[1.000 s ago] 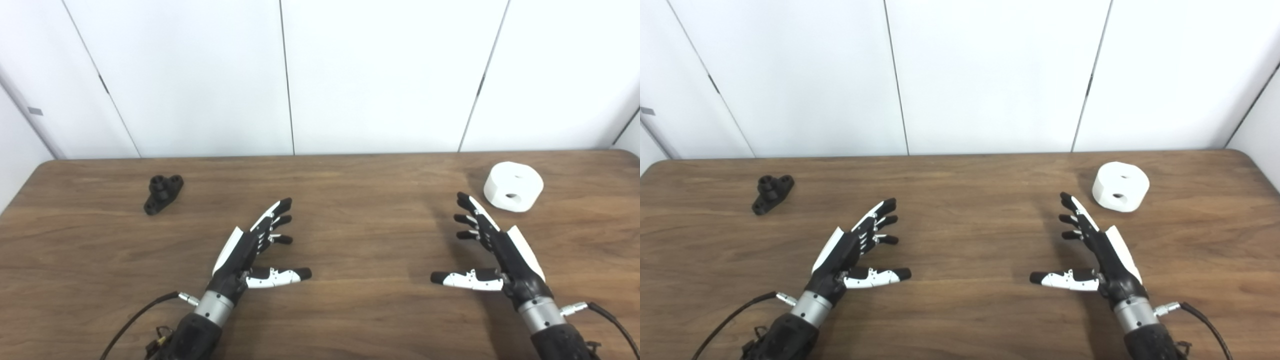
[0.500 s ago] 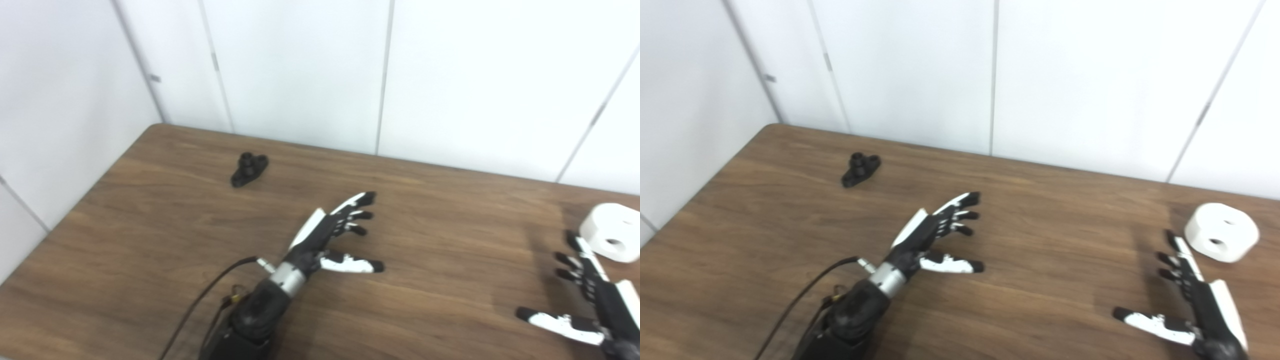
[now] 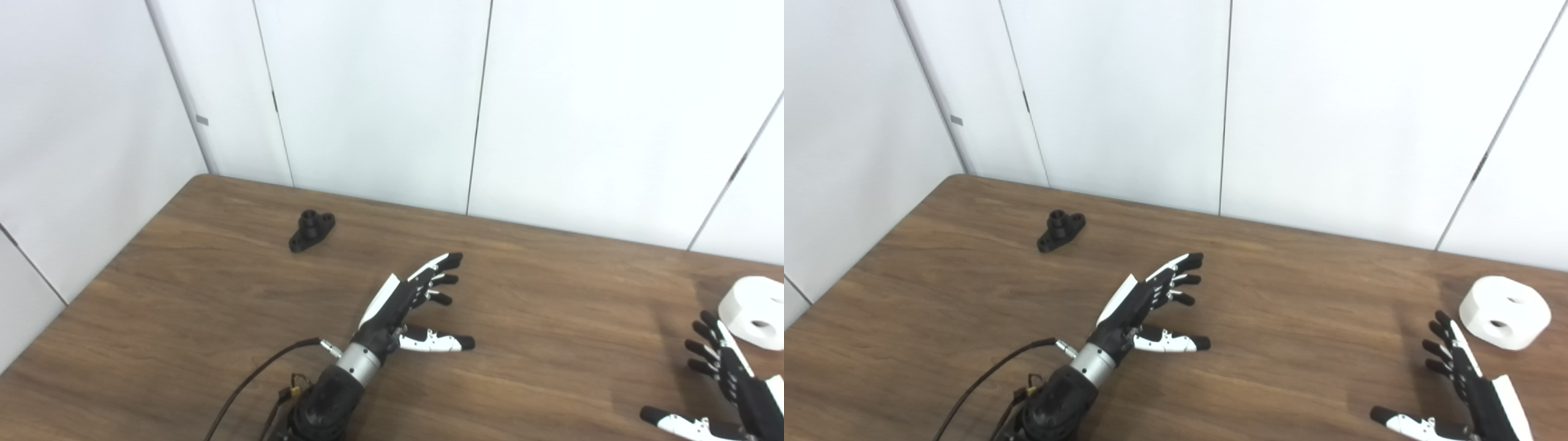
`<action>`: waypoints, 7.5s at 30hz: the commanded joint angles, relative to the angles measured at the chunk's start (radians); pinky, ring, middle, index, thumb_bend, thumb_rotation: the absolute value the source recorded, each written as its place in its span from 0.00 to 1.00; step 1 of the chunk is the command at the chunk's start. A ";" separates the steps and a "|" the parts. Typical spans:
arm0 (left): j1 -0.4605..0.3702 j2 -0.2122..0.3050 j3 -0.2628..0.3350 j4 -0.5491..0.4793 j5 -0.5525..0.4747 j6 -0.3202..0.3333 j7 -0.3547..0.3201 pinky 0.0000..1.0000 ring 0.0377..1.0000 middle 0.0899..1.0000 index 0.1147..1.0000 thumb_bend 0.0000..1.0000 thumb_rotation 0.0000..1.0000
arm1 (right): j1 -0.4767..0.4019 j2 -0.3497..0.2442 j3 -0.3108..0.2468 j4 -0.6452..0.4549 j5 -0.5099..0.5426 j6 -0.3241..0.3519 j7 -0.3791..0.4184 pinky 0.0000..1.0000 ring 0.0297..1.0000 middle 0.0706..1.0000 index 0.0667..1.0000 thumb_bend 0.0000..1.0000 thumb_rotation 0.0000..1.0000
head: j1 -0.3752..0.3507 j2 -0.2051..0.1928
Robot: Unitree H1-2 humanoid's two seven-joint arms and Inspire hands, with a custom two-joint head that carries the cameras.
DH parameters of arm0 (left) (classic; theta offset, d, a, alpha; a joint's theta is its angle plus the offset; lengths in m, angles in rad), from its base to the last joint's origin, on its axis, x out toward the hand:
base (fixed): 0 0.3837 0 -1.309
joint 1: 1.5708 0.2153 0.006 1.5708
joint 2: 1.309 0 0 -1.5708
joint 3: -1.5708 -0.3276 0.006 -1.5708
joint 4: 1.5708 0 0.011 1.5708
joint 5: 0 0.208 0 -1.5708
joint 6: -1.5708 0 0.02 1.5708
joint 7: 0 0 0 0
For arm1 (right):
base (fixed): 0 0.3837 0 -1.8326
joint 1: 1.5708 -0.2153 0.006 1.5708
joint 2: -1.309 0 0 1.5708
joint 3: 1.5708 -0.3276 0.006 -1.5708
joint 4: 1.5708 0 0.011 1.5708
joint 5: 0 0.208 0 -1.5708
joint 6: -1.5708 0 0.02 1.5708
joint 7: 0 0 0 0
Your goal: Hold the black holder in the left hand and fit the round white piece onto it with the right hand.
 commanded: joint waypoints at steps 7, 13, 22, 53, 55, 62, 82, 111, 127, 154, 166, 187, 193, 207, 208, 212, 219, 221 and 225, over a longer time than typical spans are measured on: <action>-0.008 -0.010 0.002 -0.010 -0.008 -0.018 0.026 0.64 0.77 0.84 0.86 0.76 0.00 | -0.017 -0.021 -0.011 -0.007 0.019 -0.042 -0.004 0.84 0.87 0.94 0.97 0.88 0.19 | 0.009 0.007; -0.013 -0.009 0.003 -0.007 -0.006 -0.022 0.033 0.64 0.77 0.83 0.85 0.78 0.00 | -0.018 -0.020 -0.008 -0.010 0.016 -0.039 -0.004 0.83 0.87 0.94 0.97 0.87 0.21 | 0.007 0.007; -0.056 0.092 0.021 -0.039 0.087 -0.029 0.040 0.60 0.72 0.74 0.70 0.80 0.00 | -0.021 -0.019 -0.005 -0.009 0.006 -0.030 -0.006 0.79 0.86 0.94 0.97 0.87 0.21 | 0.004 0.006; -0.135 0.237 0.194 -0.134 0.553 0.194 0.425 0.73 0.96 0.98 0.60 0.88 0.13 | -0.024 -0.036 -0.010 0.004 0.021 -0.030 0.000 0.79 0.86 0.95 0.97 0.85 0.16 | 0.026 0.011; -0.146 0.240 0.202 -0.124 0.571 0.218 0.455 0.79 0.99 1.00 0.62 0.87 0.16 | -0.024 -0.036 -0.010 0.005 0.024 -0.027 0.002 0.81 0.86 0.95 0.97 0.85 0.17 | 0.026 0.011; -0.186 0.288 0.228 -0.089 0.586 0.323 0.450 0.88 1.00 1.00 0.64 0.87 0.20 | -0.023 -0.036 -0.013 -0.003 0.030 -0.023 0.003 0.83 0.86 0.96 0.98 0.85 0.19 | 0.029 0.013; -0.251 0.416 0.180 0.085 0.472 0.472 0.276 1.00 1.00 1.00 0.83 1.00 0.40 | -0.033 -0.036 -0.005 0.017 0.021 -0.038 -0.006 0.81 0.85 0.92 0.97 0.85 0.16 | 0.025 0.008; -0.303 0.452 -0.003 0.246 0.531 0.449 0.319 1.00 1.00 1.00 0.75 1.00 0.32 | -0.032 -0.037 -0.004 0.014 0.010 -0.026 -0.012 0.75 0.83 0.93 0.96 0.86 0.23 | 0.024 0.015; -0.325 0.421 -0.041 0.373 0.560 0.383 0.474 1.00 1.00 1.00 0.68 0.97 0.24 | -0.025 -0.046 -0.003 -0.004 0.016 -0.020 -0.005 0.76 0.84 0.93 0.97 0.82 0.25 | 0.025 0.019; -0.346 0.341 0.003 0.486 0.462 0.456 0.537 1.00 1.00 1.00 0.63 0.91 0.33 | 0.003 -0.071 -0.004 -0.025 -0.015 -0.026 0.001 0.72 0.81 0.93 0.96 0.79 0.28 | 0.029 0.045; -0.344 0.301 0.063 0.491 0.324 0.474 0.497 1.00 1.00 1.00 0.63 0.92 0.33 | 0.014 -0.081 0.000 -0.038 -0.021 -0.028 0.006 0.72 0.81 0.93 0.96 0.78 0.27 | 0.025 0.059; -0.360 0.273 0.056 0.520 0.235 0.437 0.423 1.00 1.00 1.00 0.64 0.91 0.31 | 0.024 -0.084 0.007 -0.069 -0.038 -0.039 0.013 0.72 0.82 0.94 0.96 0.80 0.17 | 0.010 0.075; -0.367 0.264 0.055 0.538 0.237 0.429 0.440 1.00 1.00 1.00 0.64 0.92 0.31 | 0.025 -0.085 0.005 -0.069 -0.031 -0.036 0.017 0.71 0.81 0.93 0.96 0.80 0.16 | 0.009 0.076; -0.384 0.240 0.057 0.619 0.265 0.399 0.597 0.99 0.99 0.90 0.42 0.53 0.06 | 0.042 -0.089 -0.004 -0.101 -0.023 -0.022 0.028 0.73 0.82 0.94 0.96 0.78 0.20 | 0.007 0.088; -0.385 0.239 0.057 0.625 0.265 0.397 0.607 1.00 0.99 0.90 0.42 0.53 0.06 | 0.043 -0.089 -0.004 -0.104 -0.025 -0.019 0.029 0.73 0.82 0.94 0.97 0.78 0.20 | 0.007 0.088; -0.391 0.236 0.055 0.644 0.259 0.384 0.630 1.00 0.98 0.89 0.42 0.52 0.06 | 0.040 -0.090 -0.003 -0.104 -0.030 -0.016 0.030 0.73 0.82 0.93 0.97 0.78 0.19 | 0.003 0.088; -0.386 0.235 0.042 0.656 0.258 0.353 0.641 1.00 0.97 0.87 0.42 0.52 0.06 | 0.039 -0.089 -0.006 -0.100 -0.024 -0.025 0.027 0.72 0.81 0.94 0.96 0.77 0.23 | 0.004 0.089; -0.384 0.237 0.035 0.657 0.260 0.342 0.638 1.00 0.97 0.87 0.42 0.52 0.06 | 0.039 -0.090 -0.004 -0.104 -0.028 -0.019 0.029 0.73 0.82 0.93 0.96 0.77 0.23 | 0.001 0.089; -0.374 0.244 0.024 0.644 0.240 0.305 0.586 1.00 0.97 0.88 0.42 0.52 0.06 | 0.037 -0.087 -0.002 -0.104 -0.031 -0.020 0.027 0.72 0.81 0.94 0.96 0.76 0.23 | -0.007 0.090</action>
